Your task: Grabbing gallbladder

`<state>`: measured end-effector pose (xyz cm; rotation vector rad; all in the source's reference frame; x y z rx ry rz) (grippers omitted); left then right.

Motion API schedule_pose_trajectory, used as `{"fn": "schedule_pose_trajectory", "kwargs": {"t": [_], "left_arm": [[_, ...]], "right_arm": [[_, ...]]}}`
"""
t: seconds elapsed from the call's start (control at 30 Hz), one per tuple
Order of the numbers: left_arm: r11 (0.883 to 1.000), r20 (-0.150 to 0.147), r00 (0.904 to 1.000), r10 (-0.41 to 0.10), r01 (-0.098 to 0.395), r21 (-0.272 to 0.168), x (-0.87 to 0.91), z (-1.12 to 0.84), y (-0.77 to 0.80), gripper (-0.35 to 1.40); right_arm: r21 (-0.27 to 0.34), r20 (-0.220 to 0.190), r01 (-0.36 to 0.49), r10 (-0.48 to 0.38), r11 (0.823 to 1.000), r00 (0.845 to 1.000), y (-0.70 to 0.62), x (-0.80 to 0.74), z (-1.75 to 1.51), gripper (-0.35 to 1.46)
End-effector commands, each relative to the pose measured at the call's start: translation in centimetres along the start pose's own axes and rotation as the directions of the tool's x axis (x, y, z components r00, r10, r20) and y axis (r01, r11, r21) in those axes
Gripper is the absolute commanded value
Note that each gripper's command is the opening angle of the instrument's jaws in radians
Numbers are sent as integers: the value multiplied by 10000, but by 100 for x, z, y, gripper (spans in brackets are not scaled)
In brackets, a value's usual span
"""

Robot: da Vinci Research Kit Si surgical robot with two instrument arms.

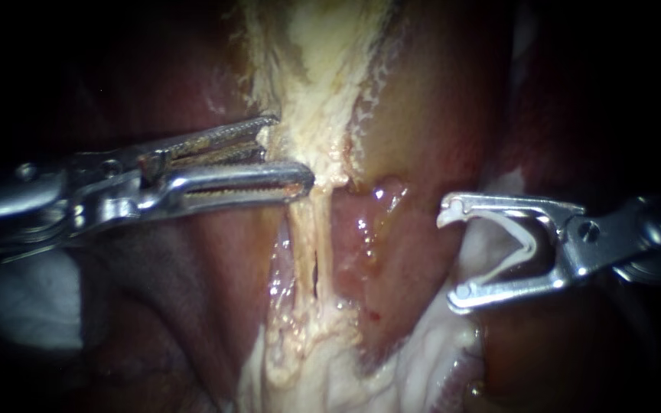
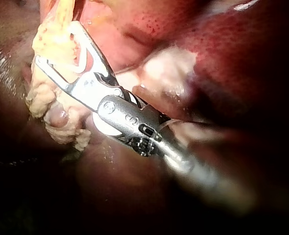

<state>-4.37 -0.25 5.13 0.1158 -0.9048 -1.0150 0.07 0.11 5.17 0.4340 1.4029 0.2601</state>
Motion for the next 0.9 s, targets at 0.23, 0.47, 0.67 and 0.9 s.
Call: {"fn": "schedule_pose_trajectory", "kwargs": {"t": [0.23, 0.47, 0.67, 0.9], "left_arm": [[9998, -475, 9989, -29, 20, -183, 4, 10, 7, -35], [9994, -987, 9949, -185, 155, -316, 4, 8, 9, -35], [9992, -983, 9949, -211, 176, -359, 4, 7, 7, -35], [9991, -988, 9948, -237, 201, -378, 0, 5, 4, -35]], "right_arm": [[0, -1, -2, 2, 10000, 10000, 0, 0, 0, 57], [-1, 0, -3, 3, 10000, 10000, 0, 0, 0, 57], [-5, -1, -4, 4, 10000, 10000, 0, 0, 0, 57], [-9, -3, -6, 6, 10000, 10000, 1, 0, 1, 57]]}}
